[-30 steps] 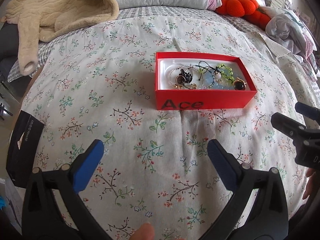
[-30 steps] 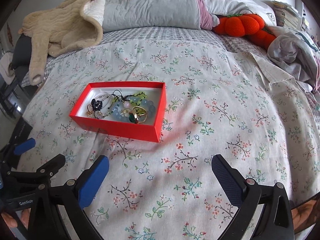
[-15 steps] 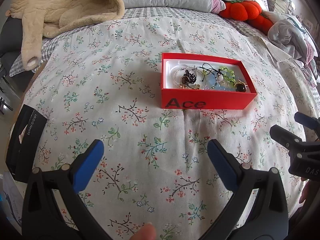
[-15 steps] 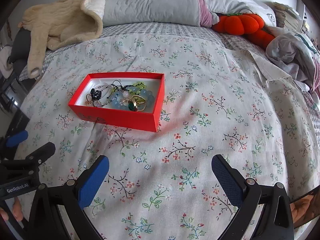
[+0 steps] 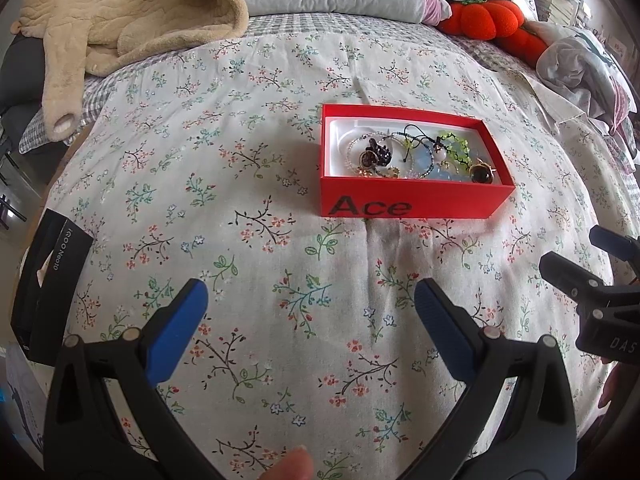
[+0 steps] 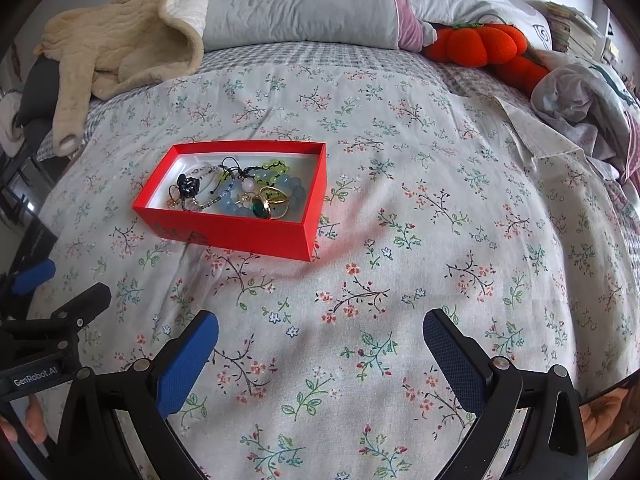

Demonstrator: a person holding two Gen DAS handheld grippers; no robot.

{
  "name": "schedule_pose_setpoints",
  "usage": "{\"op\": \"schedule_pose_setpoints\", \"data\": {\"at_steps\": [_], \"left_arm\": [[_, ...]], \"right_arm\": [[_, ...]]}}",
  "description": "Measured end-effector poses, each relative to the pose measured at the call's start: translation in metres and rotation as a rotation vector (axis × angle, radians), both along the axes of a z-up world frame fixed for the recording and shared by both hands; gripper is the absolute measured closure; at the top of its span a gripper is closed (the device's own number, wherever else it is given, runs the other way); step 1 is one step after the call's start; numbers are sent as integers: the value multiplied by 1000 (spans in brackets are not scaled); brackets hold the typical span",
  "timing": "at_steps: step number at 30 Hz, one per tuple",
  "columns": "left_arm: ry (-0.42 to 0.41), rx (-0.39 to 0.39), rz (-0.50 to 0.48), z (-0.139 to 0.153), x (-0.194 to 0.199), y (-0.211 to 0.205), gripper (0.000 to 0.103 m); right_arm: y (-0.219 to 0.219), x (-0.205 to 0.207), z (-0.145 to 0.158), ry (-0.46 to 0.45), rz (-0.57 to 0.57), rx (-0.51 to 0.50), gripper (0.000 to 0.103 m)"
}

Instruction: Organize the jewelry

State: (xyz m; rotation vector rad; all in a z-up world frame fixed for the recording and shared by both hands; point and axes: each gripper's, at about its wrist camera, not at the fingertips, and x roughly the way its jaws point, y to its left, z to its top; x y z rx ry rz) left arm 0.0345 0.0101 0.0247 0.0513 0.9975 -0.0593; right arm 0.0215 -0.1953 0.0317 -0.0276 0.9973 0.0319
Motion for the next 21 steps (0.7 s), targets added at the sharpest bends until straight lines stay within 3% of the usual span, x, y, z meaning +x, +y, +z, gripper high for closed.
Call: {"op": "schedule_pose_setpoints", "data": {"at_steps": [21], "left_arm": [[-5, 12, 2, -1, 1, 2, 0]], "right_arm": [[0, 0, -1, -1, -5, -10, 0]]}}
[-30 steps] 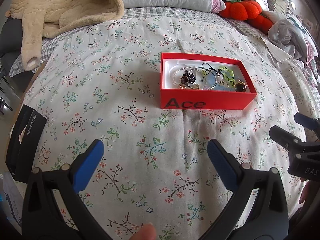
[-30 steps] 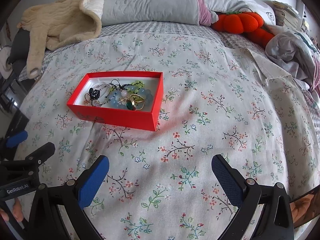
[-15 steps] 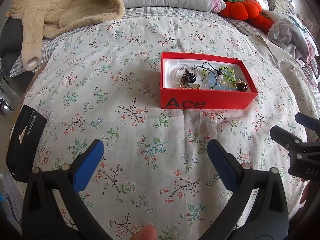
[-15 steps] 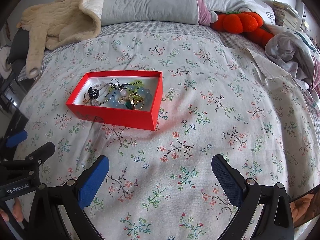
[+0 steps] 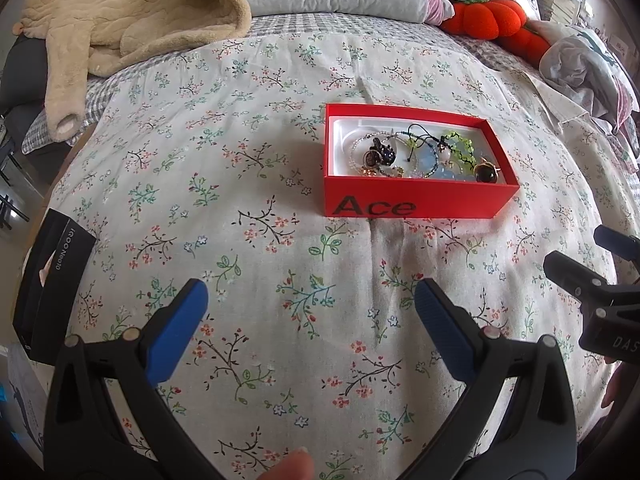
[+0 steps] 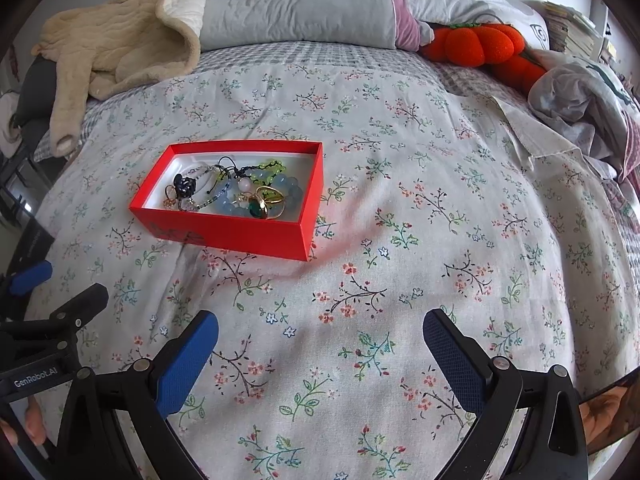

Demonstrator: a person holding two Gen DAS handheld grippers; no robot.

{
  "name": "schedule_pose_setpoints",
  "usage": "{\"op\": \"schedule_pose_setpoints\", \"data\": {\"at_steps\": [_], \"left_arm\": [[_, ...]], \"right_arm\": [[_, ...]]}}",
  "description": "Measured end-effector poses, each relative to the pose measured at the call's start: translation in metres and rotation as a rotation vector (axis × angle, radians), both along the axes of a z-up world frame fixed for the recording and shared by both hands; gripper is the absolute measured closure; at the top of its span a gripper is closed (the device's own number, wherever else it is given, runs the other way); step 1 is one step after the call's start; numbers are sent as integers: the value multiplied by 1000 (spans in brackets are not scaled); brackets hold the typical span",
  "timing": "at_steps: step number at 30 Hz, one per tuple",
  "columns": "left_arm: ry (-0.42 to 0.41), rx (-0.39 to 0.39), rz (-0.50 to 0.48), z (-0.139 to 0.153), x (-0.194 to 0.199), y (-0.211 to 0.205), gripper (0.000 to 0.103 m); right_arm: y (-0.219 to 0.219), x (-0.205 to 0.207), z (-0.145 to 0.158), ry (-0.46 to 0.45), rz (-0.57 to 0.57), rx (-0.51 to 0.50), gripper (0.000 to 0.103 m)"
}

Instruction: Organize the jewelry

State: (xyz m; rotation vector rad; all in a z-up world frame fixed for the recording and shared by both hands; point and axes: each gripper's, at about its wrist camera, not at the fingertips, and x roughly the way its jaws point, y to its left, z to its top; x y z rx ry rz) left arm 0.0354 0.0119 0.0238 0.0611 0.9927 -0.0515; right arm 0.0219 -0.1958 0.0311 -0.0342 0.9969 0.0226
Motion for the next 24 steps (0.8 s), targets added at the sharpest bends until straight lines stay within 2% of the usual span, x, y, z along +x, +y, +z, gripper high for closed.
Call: {"op": "schedule_pose_setpoints", "data": {"at_steps": [19, 24], "left_arm": [[11, -4, 14, -6, 1, 0, 0], [18, -9, 27, -20, 0, 1, 0]], "right_arm": [[-1, 0, -3, 4, -4, 0, 0], [-2, 1, -21, 22, -28, 3, 0]]}}
